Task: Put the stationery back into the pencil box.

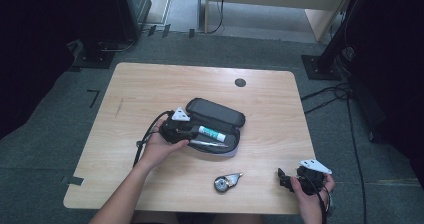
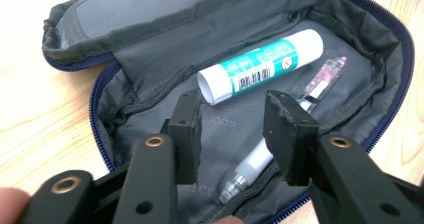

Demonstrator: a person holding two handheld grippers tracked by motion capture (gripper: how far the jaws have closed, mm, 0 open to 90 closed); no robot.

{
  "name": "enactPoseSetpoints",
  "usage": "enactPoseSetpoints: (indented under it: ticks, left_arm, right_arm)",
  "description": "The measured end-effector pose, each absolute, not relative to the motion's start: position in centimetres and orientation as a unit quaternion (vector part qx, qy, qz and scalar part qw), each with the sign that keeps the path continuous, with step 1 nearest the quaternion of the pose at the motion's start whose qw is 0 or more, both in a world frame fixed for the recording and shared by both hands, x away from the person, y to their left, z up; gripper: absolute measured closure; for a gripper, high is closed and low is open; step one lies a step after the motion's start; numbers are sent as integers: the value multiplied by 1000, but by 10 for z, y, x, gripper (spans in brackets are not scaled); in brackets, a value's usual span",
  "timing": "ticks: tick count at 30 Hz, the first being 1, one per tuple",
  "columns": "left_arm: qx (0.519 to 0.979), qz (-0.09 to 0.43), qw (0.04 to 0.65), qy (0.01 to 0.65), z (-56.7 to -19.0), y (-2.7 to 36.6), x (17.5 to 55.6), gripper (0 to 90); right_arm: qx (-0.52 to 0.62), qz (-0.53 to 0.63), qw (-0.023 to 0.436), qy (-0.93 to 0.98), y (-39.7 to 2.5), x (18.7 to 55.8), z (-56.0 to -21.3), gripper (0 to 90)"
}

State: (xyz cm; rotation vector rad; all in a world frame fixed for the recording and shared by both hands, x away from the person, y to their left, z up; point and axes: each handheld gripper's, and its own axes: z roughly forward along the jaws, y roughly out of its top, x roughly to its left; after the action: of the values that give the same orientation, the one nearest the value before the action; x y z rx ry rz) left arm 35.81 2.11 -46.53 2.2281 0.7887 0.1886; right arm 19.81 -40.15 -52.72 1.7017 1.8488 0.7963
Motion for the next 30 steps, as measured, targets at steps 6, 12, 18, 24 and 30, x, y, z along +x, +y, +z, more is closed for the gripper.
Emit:
enactPoseSetpoints:
  ticks: [6, 12, 18, 24, 30]
  left_arm:
    - [844, 69, 407, 342, -460, 36, 353, 427]
    - [823, 81, 418, 377, -460, 57, 342, 241]
    - [805, 85, 423, 408, -464, 81, 331, 137]
    - [798, 103, 410, 430, -469, 102, 318, 52]
    - [793, 120, 402, 442, -480, 116, 297, 23]
  right_arm:
    - [625, 292, 250, 679, -401, 198, -527, 0]
    - [623, 299, 255, 677, -402, 197, -526, 79]
    - [611, 341, 243, 672, -399, 190, -520, 172]
    - [548, 385, 231, 706, -381, 181, -502, 228]
    - [502, 421, 201, 729, -362, 178, -492, 208]
